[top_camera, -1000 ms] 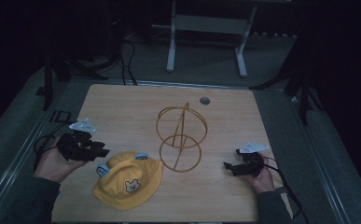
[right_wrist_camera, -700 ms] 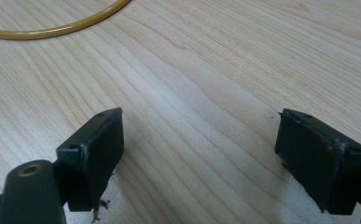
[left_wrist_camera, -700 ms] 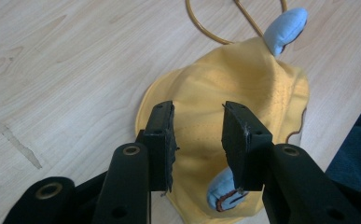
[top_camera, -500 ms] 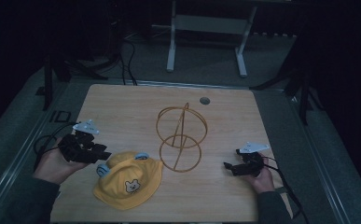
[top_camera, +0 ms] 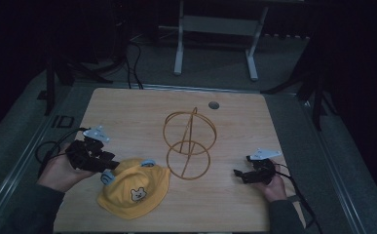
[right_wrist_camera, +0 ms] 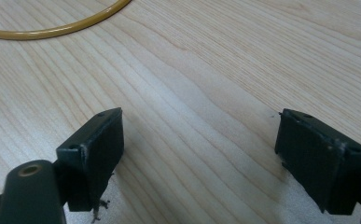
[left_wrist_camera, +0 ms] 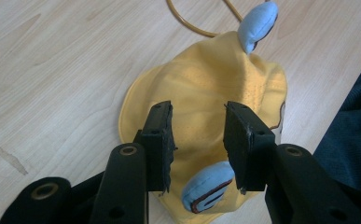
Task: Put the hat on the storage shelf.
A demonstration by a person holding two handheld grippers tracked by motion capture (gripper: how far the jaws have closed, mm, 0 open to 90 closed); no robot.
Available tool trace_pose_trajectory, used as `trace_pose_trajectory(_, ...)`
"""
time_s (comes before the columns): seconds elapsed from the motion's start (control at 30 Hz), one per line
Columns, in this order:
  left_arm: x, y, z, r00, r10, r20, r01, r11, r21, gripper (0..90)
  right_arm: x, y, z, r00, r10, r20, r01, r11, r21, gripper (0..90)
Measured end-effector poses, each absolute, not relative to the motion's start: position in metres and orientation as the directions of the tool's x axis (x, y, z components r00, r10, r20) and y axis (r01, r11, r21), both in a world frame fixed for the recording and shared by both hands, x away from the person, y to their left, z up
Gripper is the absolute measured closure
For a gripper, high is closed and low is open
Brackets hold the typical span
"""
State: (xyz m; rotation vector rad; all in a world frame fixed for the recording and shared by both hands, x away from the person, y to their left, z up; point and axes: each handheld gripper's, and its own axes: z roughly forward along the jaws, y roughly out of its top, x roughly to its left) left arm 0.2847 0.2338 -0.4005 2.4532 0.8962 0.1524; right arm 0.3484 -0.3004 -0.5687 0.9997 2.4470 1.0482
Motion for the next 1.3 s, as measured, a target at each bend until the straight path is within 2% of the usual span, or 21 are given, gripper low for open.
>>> trace_pose_trajectory(0.5,0.282,0.223,-0.398,0.799,0.597,-0.076,0.552,-0.676,0.488,59.3,0.349,-0.3,-0.569,-0.715,0.7,0.0,0.483,0.494,0.723,15.3)
trace_pose_trajectory(0.87,0.28,0.214,-0.397,0.808,0.586,-0.059,0.541,-0.699,0.468,54.1,0.348,-0.3,-0.569,-0.714,0.7,0.0,0.483,0.493,0.724,15.3)
trace_pose_trajectory(1.3,0.283,0.193,-0.41,0.832,0.553,-0.039,0.519,-0.754,0.403,48.4,0.348,-0.3,-0.569,-0.714,0.7,0.001,0.483,0.493,0.724,15.3)
